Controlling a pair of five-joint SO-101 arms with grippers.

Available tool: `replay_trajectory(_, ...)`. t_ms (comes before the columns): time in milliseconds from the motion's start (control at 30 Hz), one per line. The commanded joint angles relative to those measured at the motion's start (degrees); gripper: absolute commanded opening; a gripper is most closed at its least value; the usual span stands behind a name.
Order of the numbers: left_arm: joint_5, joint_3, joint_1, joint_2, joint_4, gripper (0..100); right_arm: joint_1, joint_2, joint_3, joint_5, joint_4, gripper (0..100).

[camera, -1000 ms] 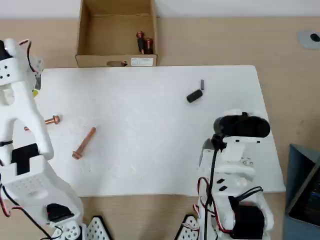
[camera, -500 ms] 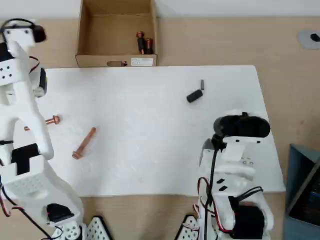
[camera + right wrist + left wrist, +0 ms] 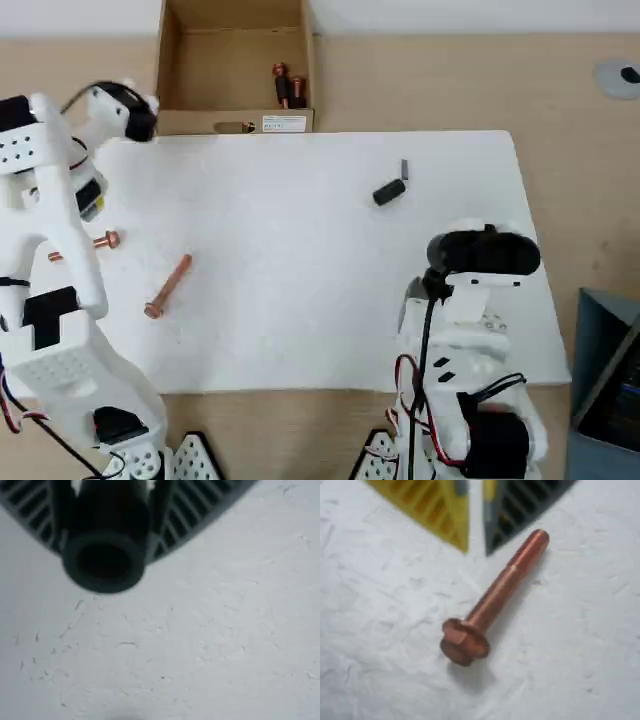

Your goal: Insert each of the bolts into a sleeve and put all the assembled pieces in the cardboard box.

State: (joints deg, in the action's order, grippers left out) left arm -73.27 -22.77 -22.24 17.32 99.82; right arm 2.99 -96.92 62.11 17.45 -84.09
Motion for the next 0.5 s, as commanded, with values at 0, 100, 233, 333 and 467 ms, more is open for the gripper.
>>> replay_trajectory(0,-4.3,-0.1,0.0,1.2,0.1,3,0.5,0.0,-0.4,-0.3,-0.2,0.9)
replay_trajectory(100,-7.6,-0.1,-0.9,4.3,0.1,3,0.5,0.0,-0.4,-0.3,-0.2,0.9)
replay_trajectory(233,-8.7,-0.1,-1.8,6.2,0.1,9,0.5,0.0,-0.4,-0.3,-0.2,0.9)
replay_trajectory(333,-9.1,-0.1,-2.5,6.8,-0.8,12,0.5,0.0,-0.4,-0.3,-0.2,0.9)
replay_trajectory(467,-9.1,-0.1,-2.6,8.2,-3.6,12,0.5,0.0,-0.4,-0.3,-0.2,0.9)
